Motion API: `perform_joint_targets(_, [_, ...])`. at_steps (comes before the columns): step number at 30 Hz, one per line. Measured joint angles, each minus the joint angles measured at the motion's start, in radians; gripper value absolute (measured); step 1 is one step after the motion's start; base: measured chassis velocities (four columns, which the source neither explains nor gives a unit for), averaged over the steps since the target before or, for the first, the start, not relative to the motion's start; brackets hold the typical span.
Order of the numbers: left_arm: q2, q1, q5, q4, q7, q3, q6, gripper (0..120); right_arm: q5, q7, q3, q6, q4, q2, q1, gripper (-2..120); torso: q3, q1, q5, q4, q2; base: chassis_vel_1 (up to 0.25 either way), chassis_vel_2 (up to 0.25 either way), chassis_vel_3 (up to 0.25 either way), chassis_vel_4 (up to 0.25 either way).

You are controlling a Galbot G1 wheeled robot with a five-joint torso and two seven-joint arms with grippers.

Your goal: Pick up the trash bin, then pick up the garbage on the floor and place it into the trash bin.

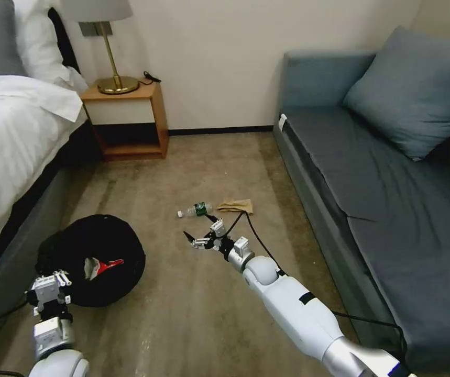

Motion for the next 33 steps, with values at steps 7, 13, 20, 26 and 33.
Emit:
perform_joint_targets(7, [0.004,-0.008,-0.002,0.012,0.0,0.002,0.0,7,-0.002,0.0,0.003,0.001,-0.007,0.004,0.0,100,0.0,0.0,-0.0001,-0.0001,0.0,-0.087,0.079,0.087,-0.081])
perform_joint_targets(13, [0.006,-0.018,-0.003,0.019,0.0,0.004,0.0,7,-0.004,0.0,0.005,0.002,-0.02,0.011,0.005,100,0.0,0.0,0.0,-0.0001,0.0,-0.103,0.104,0.104,-0.103])
perform_joint_targets(20, [0.008,-0.026,-0.005,0.032,0.0,0.005,0.0,7,-0.009,0.0,0.007,0.006,-0.037,0.017,0.009,100,0.0,0.0,0.0,0.0,0.0,-0.107,0.106,0.109,-0.101])
perform_joint_targets(26, [0.009,-0.036,-0.006,0.04,0.0,0.006,0.001,7,-0.014,-0.002,0.007,0.011,-0.055,0.021,0.019,100,0.0,0.0,-0.0001,-0.0002,0.0,-0.082,0.081,0.072,-0.097])
perform_joint_targets(33, [0.01,-0.04,-0.007,0.045,0.001,0.007,0.002,7,-0.015,-0.006,0.004,0.013,-0.062,0.022,0.025,100,0.0,0.0,0.0,-0.0001,0.0,-0.104,0.106,0.107,-0.095])
